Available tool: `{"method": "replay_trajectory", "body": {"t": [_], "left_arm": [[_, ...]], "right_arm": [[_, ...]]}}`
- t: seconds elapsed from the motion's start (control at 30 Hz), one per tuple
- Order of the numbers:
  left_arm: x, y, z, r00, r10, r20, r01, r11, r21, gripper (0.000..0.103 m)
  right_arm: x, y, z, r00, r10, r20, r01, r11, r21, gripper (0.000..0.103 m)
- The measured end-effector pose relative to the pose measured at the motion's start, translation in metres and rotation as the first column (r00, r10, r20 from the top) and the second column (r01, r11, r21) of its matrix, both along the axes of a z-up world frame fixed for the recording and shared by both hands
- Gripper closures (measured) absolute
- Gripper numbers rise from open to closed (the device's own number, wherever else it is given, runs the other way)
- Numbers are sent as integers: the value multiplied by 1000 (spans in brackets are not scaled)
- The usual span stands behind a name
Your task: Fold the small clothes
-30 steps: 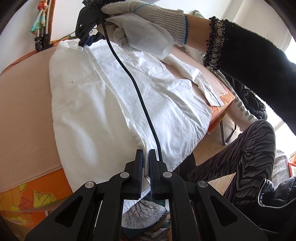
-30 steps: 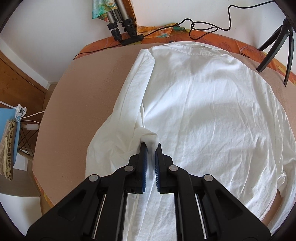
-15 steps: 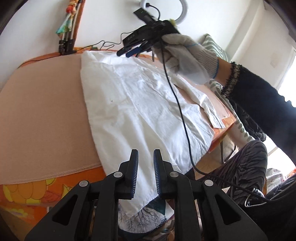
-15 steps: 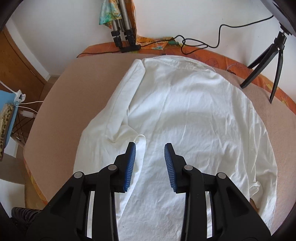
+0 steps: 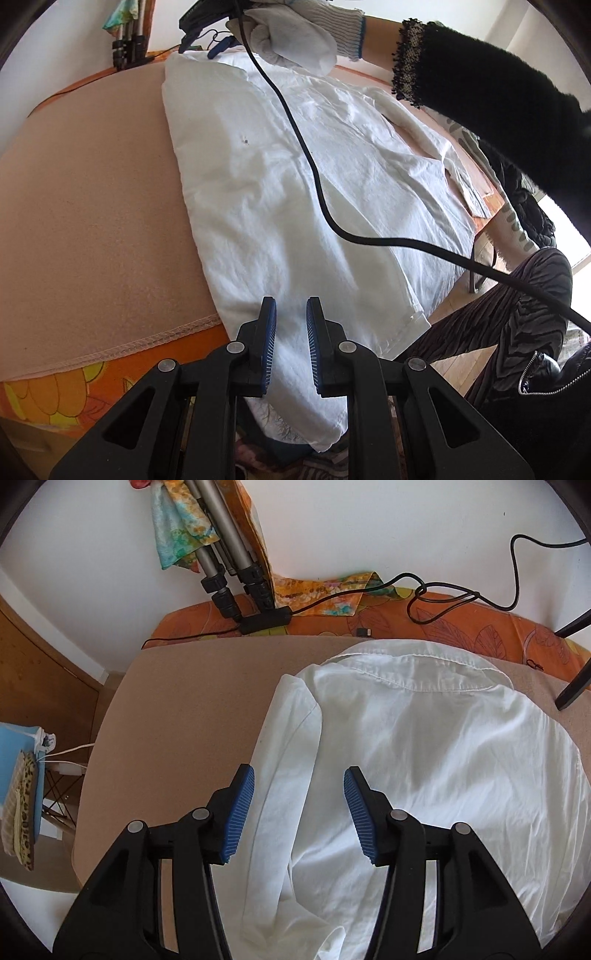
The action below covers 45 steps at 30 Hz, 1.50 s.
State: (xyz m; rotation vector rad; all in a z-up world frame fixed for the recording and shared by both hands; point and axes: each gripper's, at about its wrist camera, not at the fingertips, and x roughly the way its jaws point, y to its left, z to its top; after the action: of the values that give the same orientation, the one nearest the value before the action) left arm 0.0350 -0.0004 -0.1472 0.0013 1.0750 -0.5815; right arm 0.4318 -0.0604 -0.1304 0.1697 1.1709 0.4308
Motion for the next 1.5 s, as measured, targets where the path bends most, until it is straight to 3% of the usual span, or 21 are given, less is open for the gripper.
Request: {"method": "replay_trajectory", "body": {"t": [0.17, 0.2, 0.27, 0.37, 0.43, 0.5, 0.63, 0.8, 1.0, 1.13, 1.3, 1.37, 1.5], "left_arm": [[2, 1, -1, 1000, -5, -3, 5, 1000, -12, 88], [3, 2, -1, 1000, -1, -9, 1, 1000, -21, 88], [3, 4, -2, 1000, 6, -15, -7, 1000, -30, 88], [1, 6, -1, 1000, 7, -8, -7, 1000, -27, 88], [1, 6, -1, 1000, 13, -4, -13, 999, -31, 88], [1, 6, -1, 1000, 14, -3, -14, 1000, -28, 88], [0, 4, 0, 1000, 2, 5, -2, 1000, -12, 88], [1, 13, 3, 999, 27, -29, -29, 998, -55, 88], [0, 39, 15, 993, 120, 10, -119, 989, -86, 88], [-1, 44, 15, 990, 139, -1, -138, 984, -113, 88], [-12, 23, 17, 999, 47, 26, -44, 993, -107, 88], [-15, 12, 12, 1000, 14, 24, -12, 997, -70, 88], [-18, 5, 1, 1000, -2, 1, 2, 999, -32, 88]], "right_arm": [[21, -9, -22, 996, -44, -75, 54, 988, 143, 52], [22, -8, -23, 996, -40, -74, 50, 988, 145, 58], [22, -6, -24, 996, -14, -84, 27, 986, 163, 92], [18, 0, -10, 1000, 23, -10, -22, 991, 132, 98], [22, -1, -1, 997, 22, 75, -29, 995, 92, 100], [35, -6, -13, 999, -38, 27, 36, 996, 80, 100], [33, 7, -22, 999, 13, 44, -12, 1000, -12, 99], [17, -10, 10, 997, -20, 76, 21, 1000, -6, 90], [-60, -15, 46, 982, 174, 73, -179, 982, 68, 90], [-108, -2, 34, 962, 274, 3, -274, 961, 47, 90], [-144, 16, 10, 940, 340, -28, -341, 940, -28, 90], [-150, 17, -2, 940, 336, -57, -339, 940, -38, 88], [-152, 4, 2, 956, 286, -61, -287, 958, -11, 86]]}}
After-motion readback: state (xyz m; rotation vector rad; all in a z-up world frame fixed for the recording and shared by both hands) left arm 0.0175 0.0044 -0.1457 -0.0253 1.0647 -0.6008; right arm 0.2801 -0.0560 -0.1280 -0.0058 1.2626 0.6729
